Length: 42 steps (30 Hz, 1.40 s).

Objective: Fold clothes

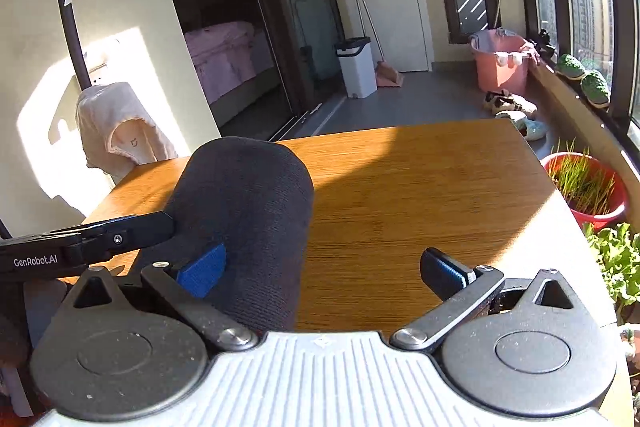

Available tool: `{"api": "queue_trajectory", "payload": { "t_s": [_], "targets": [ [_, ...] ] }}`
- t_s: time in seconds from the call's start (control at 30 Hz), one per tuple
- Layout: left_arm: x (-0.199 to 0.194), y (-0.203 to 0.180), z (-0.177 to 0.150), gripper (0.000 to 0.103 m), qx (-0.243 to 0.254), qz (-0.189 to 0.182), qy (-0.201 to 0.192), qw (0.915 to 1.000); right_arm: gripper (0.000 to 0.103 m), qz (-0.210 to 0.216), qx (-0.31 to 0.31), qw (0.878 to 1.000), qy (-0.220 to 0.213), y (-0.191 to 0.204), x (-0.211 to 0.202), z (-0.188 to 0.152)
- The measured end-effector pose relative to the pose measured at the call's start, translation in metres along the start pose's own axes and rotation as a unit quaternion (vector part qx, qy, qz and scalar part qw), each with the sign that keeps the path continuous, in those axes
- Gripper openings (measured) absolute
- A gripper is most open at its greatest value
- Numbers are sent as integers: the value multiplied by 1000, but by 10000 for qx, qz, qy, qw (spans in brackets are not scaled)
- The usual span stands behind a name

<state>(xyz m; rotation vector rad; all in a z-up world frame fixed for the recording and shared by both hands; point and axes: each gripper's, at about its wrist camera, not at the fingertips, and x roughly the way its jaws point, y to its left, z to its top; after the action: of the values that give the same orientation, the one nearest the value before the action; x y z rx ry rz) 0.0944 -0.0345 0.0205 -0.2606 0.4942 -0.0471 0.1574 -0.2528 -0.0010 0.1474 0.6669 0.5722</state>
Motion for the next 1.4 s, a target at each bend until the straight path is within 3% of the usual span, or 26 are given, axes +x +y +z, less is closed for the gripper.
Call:
{"api": "queue_trajectory", "payload": {
  "t_s": [0.2, 0.4, 0.5, 0.57, 0.67, 0.87, 1.1, 1.27, 1.4],
  "targets": [
    [0, -8, -1, 103, 90, 60, -15, 9999, 103, 2, 501, 9983, -295, 2, -2, -16],
    [-12, 1, -2, 103, -240, 75, -23, 9997, 103, -207, 515, 9965, -628, 8, -15, -25],
    [-12, 4, -9, 103, -303, 156, -61, 9994, 103, -17, 353, 9945, -986, 13, -27, -31],
    [-9, 3, -14, 103, -180, 289, -171, 9993, 103, -139, 223, 9958, -882, 20, -25, -30],
    [-6, 8, -12, 103, -406, 218, -67, 9989, 103, -462, 0, 9959, -777, 32, -21, -30],
    [-5, 12, -12, 103, -580, 275, -61, 9979, 103, -802, -255, 9926, -874, 43, -23, -32],
    [-21, 17, -19, 103, -809, 232, -408, 9956, 103, -726, -129, 9938, -827, 37, -22, -31],
    [-35, 8, -24, 103, -665, -222, -621, 9956, 103, -694, -202, 9940, -821, 39, -21, -32],
    [-27, -4, -22, 103, -474, 215, -370, 9980, 103, -400, -169, 9959, -790, 32, -24, -22]
  ]
}}
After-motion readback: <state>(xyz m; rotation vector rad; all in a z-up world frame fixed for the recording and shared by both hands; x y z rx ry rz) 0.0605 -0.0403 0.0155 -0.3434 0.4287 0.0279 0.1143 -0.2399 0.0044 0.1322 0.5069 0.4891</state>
